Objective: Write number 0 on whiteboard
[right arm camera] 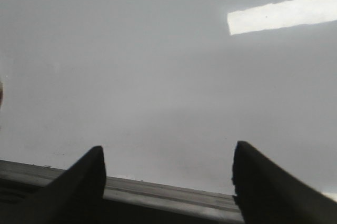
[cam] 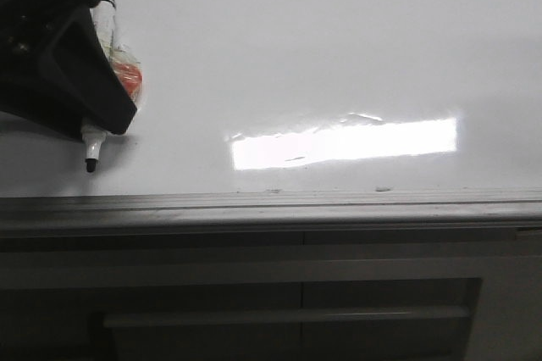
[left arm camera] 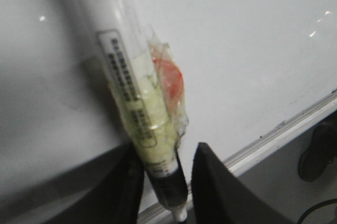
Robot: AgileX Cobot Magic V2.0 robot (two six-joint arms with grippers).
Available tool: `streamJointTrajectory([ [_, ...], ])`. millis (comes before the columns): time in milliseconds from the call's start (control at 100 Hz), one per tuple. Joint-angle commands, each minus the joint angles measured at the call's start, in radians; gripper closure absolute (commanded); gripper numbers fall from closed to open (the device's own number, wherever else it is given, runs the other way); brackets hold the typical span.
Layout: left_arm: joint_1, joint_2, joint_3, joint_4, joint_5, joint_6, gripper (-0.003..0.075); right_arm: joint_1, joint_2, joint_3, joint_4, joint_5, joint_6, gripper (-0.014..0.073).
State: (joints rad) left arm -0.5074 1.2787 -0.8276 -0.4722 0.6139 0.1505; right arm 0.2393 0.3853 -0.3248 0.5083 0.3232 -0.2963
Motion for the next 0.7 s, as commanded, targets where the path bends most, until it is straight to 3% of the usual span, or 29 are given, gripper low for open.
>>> streamJointTrajectory([
  [0,-0.001,0.015,-0.020,0.007,-0.034,-0.008,0.0656,-0.005,0.014,-0.037,0.003,-0.062,-0.012,0.0153],
  [50,-0.001,0.016,-0.020,0.007,-0.025,0.000,0.0742,-0.005,0.014,-0.041,0.003,-0.060,-0.012,0.0153],
  [210,-0.031,-0.030,-0.029,0.003,-0.006,0.096,0.0740,0.001,0.014,-0.139,0.015,0.077,-0.077,0.0153],
  [300,-0.084,-0.081,-0.048,0.003,0.005,0.233,0.0740,0.000,0.018,-0.239,0.103,0.189,-0.260,0.0160],
  [430,-0.199,-0.168,-0.079,0.003,0.022,0.510,0.0740,0.000,0.085,-0.385,0.356,0.380,-0.619,0.0160],
  [550,-0.294,-0.221,-0.094,0.017,0.024,0.694,0.0740,0.013,0.188,-0.476,0.460,0.462,-0.703,0.0159],
  [690,-0.361,-0.241,-0.094,0.094,0.026,0.720,0.0740,0.105,0.271,-0.532,0.468,0.460,-0.800,0.0158],
])
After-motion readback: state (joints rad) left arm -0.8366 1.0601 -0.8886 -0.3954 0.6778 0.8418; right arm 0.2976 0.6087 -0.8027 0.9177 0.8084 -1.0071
